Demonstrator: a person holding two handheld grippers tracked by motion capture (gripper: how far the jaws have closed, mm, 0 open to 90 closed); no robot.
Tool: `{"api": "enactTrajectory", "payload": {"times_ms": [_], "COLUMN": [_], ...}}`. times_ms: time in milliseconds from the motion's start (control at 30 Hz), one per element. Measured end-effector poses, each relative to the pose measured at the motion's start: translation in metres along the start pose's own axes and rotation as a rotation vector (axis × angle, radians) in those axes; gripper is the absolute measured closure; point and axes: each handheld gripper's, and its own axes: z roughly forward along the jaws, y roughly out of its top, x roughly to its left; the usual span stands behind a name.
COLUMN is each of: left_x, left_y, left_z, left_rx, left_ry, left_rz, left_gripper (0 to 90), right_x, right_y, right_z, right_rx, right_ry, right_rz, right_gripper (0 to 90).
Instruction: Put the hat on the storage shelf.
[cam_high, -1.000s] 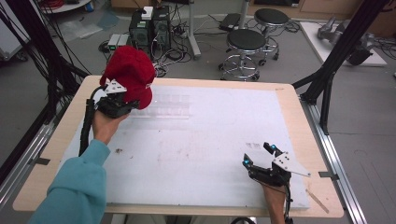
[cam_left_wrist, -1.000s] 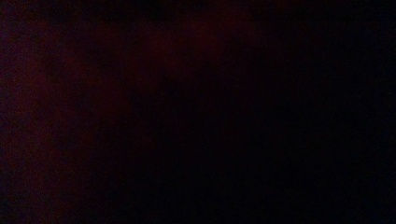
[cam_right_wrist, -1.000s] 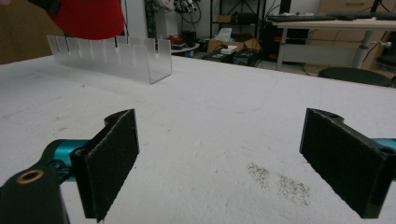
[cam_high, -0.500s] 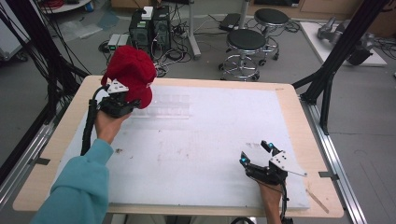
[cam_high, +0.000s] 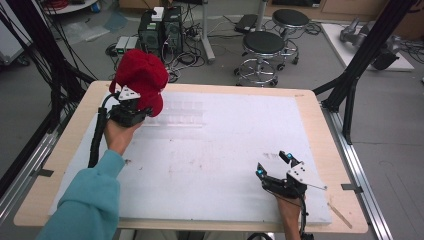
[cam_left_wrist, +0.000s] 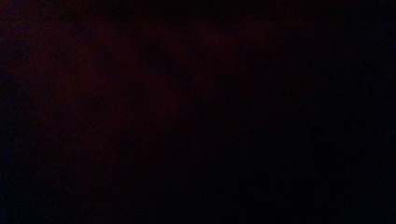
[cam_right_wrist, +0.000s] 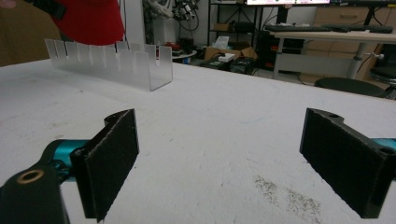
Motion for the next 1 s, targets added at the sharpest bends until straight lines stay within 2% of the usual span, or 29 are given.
{"api": "enactTrajectory", "payload": {"times_ms": [33, 300, 400, 667, 867, 1000], "left_x": [0.000, -0.003, -0.006, -0.008, -0.011, -0.011], "left_y": [0.000, -0.002, -0.007, -0.021, -0.025, -0.030], "left_z": [0.001, 0.005, 0.010, 0.018, 0.019, 0.018], "left_rx": [0.000, 0.016, 0.044, 0.002, 0.003, 0.003], "left_ry": [0.000, 0.009, 0.020, 0.031, 0.028, 0.029], "left_rz": [-0.015, -0.033, -0.023, -0.015, 0.020, 0.018], "left_gripper": [85.1, 85.0, 85.1, 85.1, 84.9, 84.6], "right_x": [0.000, 0.000, 0.001, 0.000, 0.001, 0.001], "right_y": [0.000, 0.000, 0.000, 0.000, 0.000, 0.000], "right_z": [0.000, 0.000, 0.000, 0.000, 0.000, 0.000], "right_rx": [0.003, 0.002, 0.003, 0.001, 0.002, 0.000], "right_ry": [-0.001, -0.002, 0.001, 0.002, 0.001, -0.002], "right_rz": [-0.008, -0.011, -0.009, -0.008, -0.006, -0.007], "right_gripper": [10.7, 10.7, 10.7, 10.7, 10.7, 10.7]}}
